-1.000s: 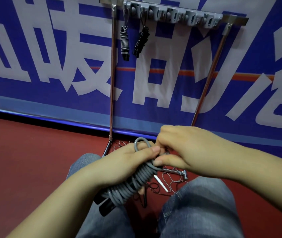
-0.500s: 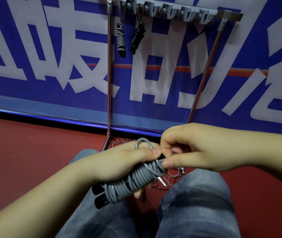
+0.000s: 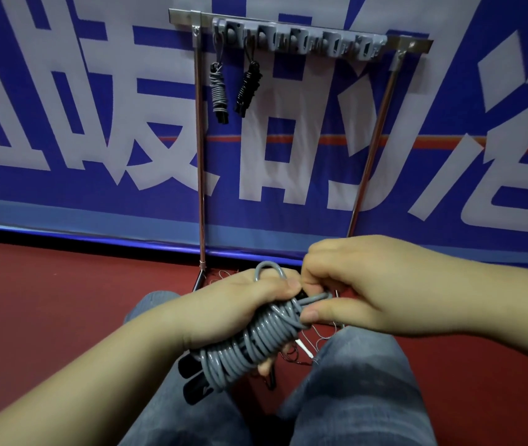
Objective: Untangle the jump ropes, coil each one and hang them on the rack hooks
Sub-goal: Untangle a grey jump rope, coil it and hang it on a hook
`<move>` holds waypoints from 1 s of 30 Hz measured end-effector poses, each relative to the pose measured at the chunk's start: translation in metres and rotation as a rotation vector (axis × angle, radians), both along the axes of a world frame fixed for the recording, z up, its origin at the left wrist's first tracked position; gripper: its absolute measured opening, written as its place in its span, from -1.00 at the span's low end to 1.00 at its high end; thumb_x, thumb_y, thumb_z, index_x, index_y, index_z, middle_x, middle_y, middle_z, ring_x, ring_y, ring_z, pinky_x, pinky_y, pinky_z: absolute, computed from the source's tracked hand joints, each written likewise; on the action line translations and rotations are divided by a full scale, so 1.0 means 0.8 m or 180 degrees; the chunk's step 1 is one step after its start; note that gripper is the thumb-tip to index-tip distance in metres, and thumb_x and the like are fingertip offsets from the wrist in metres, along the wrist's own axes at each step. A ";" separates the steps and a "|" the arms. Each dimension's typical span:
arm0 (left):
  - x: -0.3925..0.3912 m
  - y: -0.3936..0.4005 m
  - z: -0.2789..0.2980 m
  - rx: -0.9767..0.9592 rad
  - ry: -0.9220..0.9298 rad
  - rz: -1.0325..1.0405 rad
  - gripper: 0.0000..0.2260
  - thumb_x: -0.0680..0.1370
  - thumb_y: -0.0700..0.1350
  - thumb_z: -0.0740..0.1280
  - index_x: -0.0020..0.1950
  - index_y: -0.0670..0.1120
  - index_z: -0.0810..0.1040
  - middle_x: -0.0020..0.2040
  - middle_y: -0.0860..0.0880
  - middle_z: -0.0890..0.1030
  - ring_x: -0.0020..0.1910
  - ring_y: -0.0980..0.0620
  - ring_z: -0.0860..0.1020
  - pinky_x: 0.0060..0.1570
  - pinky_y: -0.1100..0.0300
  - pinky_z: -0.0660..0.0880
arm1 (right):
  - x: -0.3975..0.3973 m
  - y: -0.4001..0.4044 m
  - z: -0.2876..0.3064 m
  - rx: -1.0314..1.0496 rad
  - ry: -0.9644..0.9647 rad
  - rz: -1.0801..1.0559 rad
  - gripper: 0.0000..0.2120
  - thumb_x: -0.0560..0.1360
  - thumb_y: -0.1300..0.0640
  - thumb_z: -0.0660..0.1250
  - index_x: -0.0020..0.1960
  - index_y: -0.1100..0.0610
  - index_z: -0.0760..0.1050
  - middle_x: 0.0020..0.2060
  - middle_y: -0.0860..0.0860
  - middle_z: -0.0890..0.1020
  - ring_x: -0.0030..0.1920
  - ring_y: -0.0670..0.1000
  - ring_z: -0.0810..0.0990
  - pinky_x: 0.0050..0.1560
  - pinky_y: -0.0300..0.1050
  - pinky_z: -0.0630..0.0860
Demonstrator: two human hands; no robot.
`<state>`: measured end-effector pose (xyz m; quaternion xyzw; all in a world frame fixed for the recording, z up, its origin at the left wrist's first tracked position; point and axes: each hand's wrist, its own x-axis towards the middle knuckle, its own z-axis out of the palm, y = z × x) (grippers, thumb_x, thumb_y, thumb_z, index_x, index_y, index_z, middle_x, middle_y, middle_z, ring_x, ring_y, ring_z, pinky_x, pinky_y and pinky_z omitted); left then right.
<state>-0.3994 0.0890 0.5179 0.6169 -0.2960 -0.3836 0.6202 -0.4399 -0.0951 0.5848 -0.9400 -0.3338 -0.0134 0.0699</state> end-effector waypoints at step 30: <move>-0.043 -0.033 -0.017 -0.0152 -0.0566 0.2000 -0.41 0.47 0.30 0.11 -0.04 -0.23 0.54 -0.34 -0.05 0.62 -0.39 0.00 0.56 -0.36 0.14 0.50 | -0.025 0.047 -0.094 0.3012 -0.0481 -0.1432 -0.85 0.32 0.12 0.51 -0.29 0.00 0.53 -0.31 -0.07 0.47 -0.29 -0.11 0.47 -0.25 -0.43 0.36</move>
